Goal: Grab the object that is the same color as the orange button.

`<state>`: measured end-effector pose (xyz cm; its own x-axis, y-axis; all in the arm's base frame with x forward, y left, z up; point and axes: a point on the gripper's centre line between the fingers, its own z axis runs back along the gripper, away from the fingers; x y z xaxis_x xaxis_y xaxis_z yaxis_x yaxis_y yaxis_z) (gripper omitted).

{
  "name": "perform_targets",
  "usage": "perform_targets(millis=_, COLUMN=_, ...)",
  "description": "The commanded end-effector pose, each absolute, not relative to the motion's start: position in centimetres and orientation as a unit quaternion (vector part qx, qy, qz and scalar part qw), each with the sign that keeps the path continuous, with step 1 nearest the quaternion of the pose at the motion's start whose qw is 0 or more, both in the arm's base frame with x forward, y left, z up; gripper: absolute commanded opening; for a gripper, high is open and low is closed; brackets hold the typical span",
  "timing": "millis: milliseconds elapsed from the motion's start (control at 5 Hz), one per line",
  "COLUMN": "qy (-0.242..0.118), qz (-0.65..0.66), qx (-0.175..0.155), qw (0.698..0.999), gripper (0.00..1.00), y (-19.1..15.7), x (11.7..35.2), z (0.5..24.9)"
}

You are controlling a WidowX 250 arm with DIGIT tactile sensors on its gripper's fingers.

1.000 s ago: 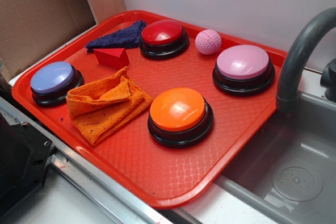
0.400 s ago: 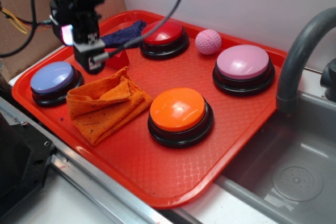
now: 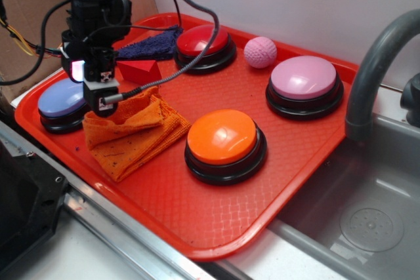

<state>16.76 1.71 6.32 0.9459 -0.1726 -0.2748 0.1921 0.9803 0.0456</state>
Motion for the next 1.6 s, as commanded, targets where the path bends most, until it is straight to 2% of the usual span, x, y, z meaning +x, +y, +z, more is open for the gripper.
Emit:
perform_targets(millis=0, qy=0.129, qz=-0.124, qx=0.035, qw=0.983, gripper=1.00, y=0.0, x=16.9, z=5.6)
perform_targets(millis=200, qy=0.125, qz=-0.129, qx=0.038, qw=0.983, gripper=1.00, y=-0.4, x=17.0, z=5.8)
perform_targets(millis=400, qy=0.128, qz=-0.112, qx=0.024, qw=0.985, gripper=1.00, y=0.3, x=17.8, z=5.8)
perform_targets(millis=600, qy=0.135, qz=-0.105, qx=0.033, qw=0.985, gripper=1.00, y=0.9, x=18.0, z=5.3)
perform_targets(millis=800, qy=0.157, qz=-0.132, qx=0.056, qw=0.977, gripper=1.00, y=-0.4, x=18.0, z=3.7)
perform_targets(millis=1000, qy=0.172, qz=-0.147, qx=0.053, qw=0.973, gripper=1.00, y=-0.9, x=18.0, z=2.8)
perform_targets(millis=1400, qy=0.216, qz=-0.129, qx=0.026, qw=0.968, gripper=1.00, y=0.4, x=17.7, z=0.4)
